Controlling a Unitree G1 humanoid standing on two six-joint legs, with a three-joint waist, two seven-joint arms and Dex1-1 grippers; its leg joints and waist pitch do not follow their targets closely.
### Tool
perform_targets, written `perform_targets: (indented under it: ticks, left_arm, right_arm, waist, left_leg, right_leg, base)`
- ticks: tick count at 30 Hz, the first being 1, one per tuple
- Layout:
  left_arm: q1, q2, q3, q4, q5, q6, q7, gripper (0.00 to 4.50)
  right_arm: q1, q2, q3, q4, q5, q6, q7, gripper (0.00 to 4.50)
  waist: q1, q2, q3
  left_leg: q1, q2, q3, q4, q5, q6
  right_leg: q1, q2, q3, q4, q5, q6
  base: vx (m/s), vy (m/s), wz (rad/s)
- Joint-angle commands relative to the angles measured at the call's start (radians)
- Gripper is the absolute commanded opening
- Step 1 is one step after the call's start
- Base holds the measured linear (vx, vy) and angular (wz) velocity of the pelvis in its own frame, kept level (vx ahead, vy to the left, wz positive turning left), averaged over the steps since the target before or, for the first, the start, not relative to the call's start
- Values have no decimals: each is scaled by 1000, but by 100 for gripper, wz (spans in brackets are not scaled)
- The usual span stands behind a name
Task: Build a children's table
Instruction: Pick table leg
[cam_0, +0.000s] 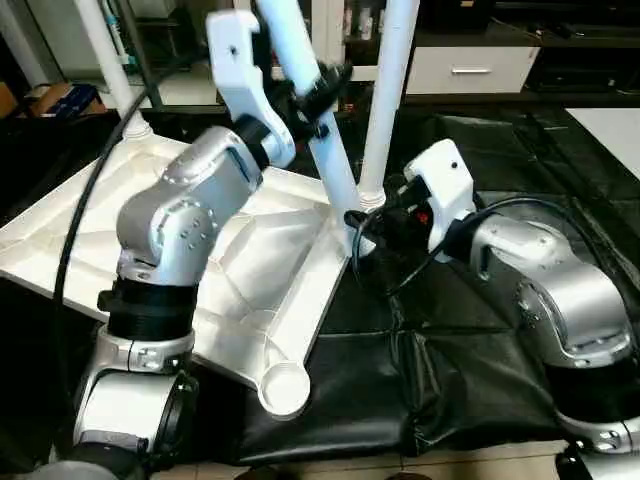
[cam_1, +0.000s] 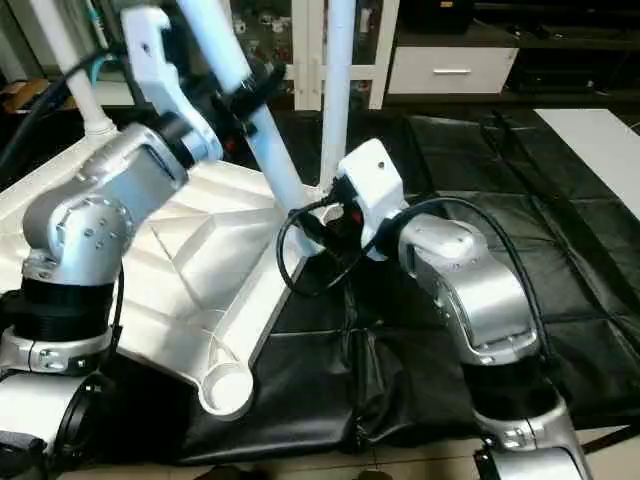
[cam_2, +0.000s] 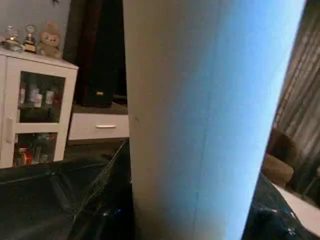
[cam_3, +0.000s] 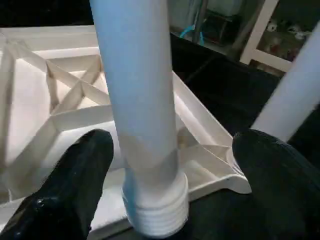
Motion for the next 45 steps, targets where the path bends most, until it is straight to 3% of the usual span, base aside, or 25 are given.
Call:
perform_targets:
  ticks: [1, 2, 3, 4, 15, 25, 29, 31, 34, 35, 45]
  left_arm:
    - [-6, 8, -12, -23, 12, -15, -26, 171]
    - [-6, 8, -15, -24, 12, -14, -32, 171]
    - [-4, 9, -24, -26, 13, -13, -43, 171]
    - [-3, 9, -25, -27, 13, -14, -47, 171]
    - [7, -1, -30, -58, 12, 16, -88, 171]
    - [22, -2, -53, -104, -10, 64, -124, 171]
    - [25, -1, -60, -109, -4, 68, -131, 171]
    - [28, 0, -66, -114, -1, 74, -137, 171]
    - [37, -2, -82, -137, 4, 87, -154, 171]
    - [37, -4, -82, -138, 4, 89, -154, 171]
    - [32, -9, -81, -145, -2, 95, -160, 171]
  right_arm:
    - [-16, -1, -13, 11, 13, 12, 10, 421]
    - [-20, -2, -10, 16, 16, 8, 13, 421]
    - [-30, 3, -1, 32, 26, -4, 25, 421]
    - [-35, 5, 2, 38, 30, -7, 30, 421]
    - [-58, -30, 59, 121, 9, -96, 129, 421]
    - [-70, -56, 81, 173, -2, -155, 193, 421]
    - [-72, -57, 85, 180, -4, -164, 201, 421]
    - [-73, -58, 87, 186, -6, -172, 208, 387]
    - [-78, -59, 93, 206, -7, -183, 229, 383]
    - [-78, -60, 95, 208, -6, -184, 232, 352]
    - [-66, -53, 86, 225, 13, -172, 238, 266]
  waist:
    - [-1, 3, -80]
    - [-1, 2, -81]
    - [0, 9, -83]
    - [-1, 5, -82]
    - [4, 4, -81]
    - [10, 0, -84]
    - [11, 0, -83]
    - [11, -1, -84]
    - [11, -1, -84]
    - [11, 0, -84]
    - [11, 3, -86]
  left_leg:
    - [56, 109, -68, -102, -226, -144]
    - [57, 109, -68, -101, -222, -146]
    - [58, 108, -68, -100, -222, -149]
    - [57, 108, -67, -100, -222, -149]
    - [56, 110, -66, -99, -244, -138]
    - [52, 112, -65, -90, -185, -82]
    - [52, 113, -65, -91, -196, -71]
    - [53, 113, -65, -91, -200, -73]
    - [51, 113, -65, -89, -191, -69]
    - [52, 113, -65, -89, -191, -67]
    - [52, 112, -65, -88, -186, -58]
  right_leg:
    - [18, -37, 28, -41, -48, -147]
    - [19, -37, 28, -38, -37, -151]
    - [20, -38, 27, -36, -35, -155]
    - [20, -36, 27, -37, -29, -157]
    - [22, -40, 28, -38, -55, -174]
    - [28, -44, 29, -35, -18, -200]
    - [28, -43, 29, -37, -40, -202]
    - [27, -42, 29, -37, -44, -202]
    - [29, -44, 29, -36, -34, -208]
    - [28, -43, 29, -35, -36, -209]
    - [30, -41, 28, -35, -25, -214]
  base:
    - [0, 0, 0]
    - [0, 0, 0]
    - [0, 0, 0]
    - [0, 0, 0]
    - [0, 0, 0]
    - [0, 0, 0]
    - [0, 0, 0]
    - [0, 0, 0]
    - [0, 0, 0]
    - [0, 0, 0]
    - [0, 0, 0]
